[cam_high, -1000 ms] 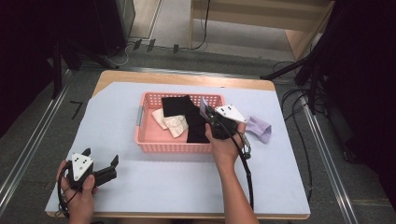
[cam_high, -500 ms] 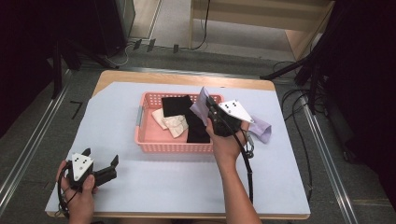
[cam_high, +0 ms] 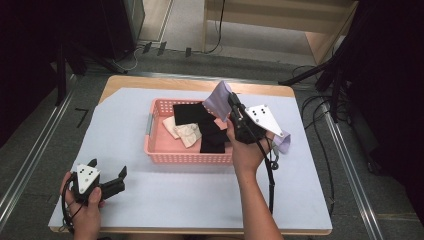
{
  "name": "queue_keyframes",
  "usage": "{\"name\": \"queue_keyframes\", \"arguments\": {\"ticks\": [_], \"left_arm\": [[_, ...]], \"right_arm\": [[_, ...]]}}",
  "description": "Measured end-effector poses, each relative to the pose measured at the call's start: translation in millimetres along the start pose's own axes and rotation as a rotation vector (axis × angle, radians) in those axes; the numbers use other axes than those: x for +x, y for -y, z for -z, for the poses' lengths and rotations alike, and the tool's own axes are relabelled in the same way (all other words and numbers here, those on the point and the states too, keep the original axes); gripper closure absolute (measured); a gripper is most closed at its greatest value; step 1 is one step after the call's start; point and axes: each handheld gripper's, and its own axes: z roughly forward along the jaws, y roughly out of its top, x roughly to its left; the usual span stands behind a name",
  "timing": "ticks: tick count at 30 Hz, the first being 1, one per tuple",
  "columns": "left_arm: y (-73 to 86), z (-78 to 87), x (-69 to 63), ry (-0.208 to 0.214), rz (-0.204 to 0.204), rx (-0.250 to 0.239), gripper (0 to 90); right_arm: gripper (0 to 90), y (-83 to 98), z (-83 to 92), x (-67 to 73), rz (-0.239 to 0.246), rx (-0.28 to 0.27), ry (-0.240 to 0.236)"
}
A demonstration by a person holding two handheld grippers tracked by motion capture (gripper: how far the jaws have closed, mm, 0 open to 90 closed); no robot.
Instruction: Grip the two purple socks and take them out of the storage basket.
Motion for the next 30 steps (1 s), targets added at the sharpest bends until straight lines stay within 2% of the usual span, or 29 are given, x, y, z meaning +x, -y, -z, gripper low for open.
{"name": "queue_keyframes", "arguments": {"ticks": [10,17,24,30], "left_arm": [[0.0,0.2,-0.1,-0.001,-0.002,0.001,6.7],[0.1,0.1,-0.3,-0.003,-0.005,-0.001,6.7],[0.0,0.4,-0.2,-0.002,-0.007,0.003,6.7],[0.0,0.4,-0.7,-0.005,-0.01,0.0,6.7]], "right_arm": [[89.6,-19.2,14.5,-16.8,0.006,-0.083,0.053],[89.6,-26.6,28.5,-40.8,0.005,-0.114,0.111],[89.6,-22.9,41.0,-66.7,0.008,-0.106,0.174],[89.6,-8.5,51.0,-91.0,-0.006,-0.066,0.239]]}}
